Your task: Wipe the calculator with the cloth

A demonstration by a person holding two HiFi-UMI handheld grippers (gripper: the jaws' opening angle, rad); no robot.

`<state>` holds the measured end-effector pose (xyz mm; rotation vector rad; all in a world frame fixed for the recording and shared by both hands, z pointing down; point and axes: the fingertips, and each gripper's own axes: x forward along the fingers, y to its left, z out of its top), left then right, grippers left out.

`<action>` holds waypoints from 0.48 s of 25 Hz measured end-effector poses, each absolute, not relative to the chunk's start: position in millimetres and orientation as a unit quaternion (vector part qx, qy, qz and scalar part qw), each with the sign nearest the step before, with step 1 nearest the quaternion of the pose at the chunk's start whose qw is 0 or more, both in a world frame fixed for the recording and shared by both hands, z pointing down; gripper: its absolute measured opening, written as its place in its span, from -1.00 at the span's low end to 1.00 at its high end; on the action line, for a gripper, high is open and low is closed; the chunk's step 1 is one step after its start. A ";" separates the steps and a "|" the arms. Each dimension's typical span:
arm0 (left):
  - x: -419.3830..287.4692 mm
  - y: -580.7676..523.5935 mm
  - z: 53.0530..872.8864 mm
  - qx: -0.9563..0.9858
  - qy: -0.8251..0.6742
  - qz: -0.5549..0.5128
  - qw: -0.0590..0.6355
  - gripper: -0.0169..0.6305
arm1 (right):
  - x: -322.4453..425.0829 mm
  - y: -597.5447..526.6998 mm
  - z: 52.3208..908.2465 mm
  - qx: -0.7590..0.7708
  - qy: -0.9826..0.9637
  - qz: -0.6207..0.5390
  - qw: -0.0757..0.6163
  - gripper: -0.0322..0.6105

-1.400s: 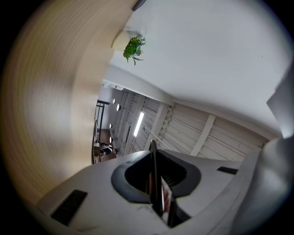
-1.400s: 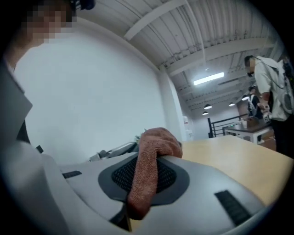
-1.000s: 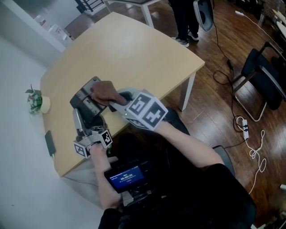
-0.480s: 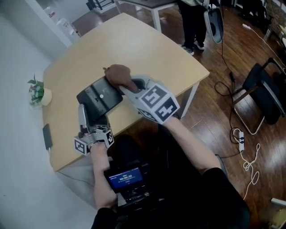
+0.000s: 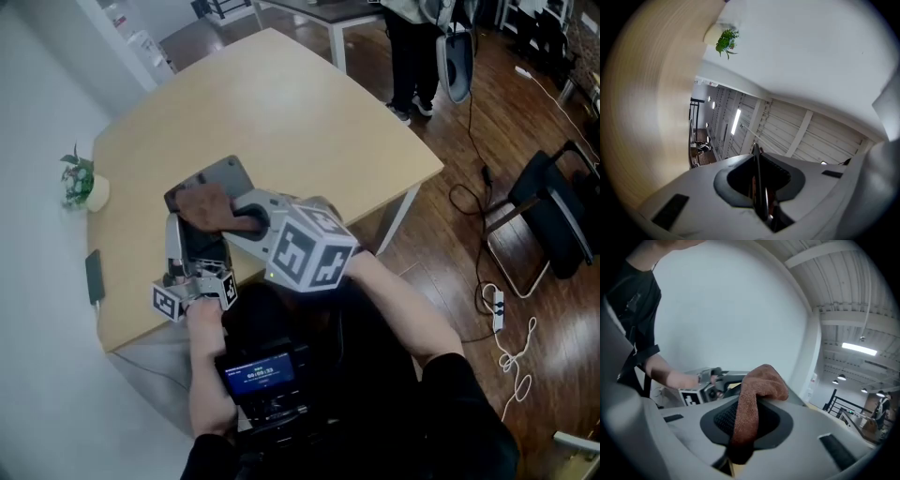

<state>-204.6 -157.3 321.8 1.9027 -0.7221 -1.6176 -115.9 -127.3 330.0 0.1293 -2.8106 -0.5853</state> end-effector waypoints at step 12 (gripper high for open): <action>-196.4 -159.4 323.9 0.714 -0.273 -0.585 0.271 -0.78 | -99.7 -186.4 275.1 0.152 -0.965 -0.195 0.084 -0.71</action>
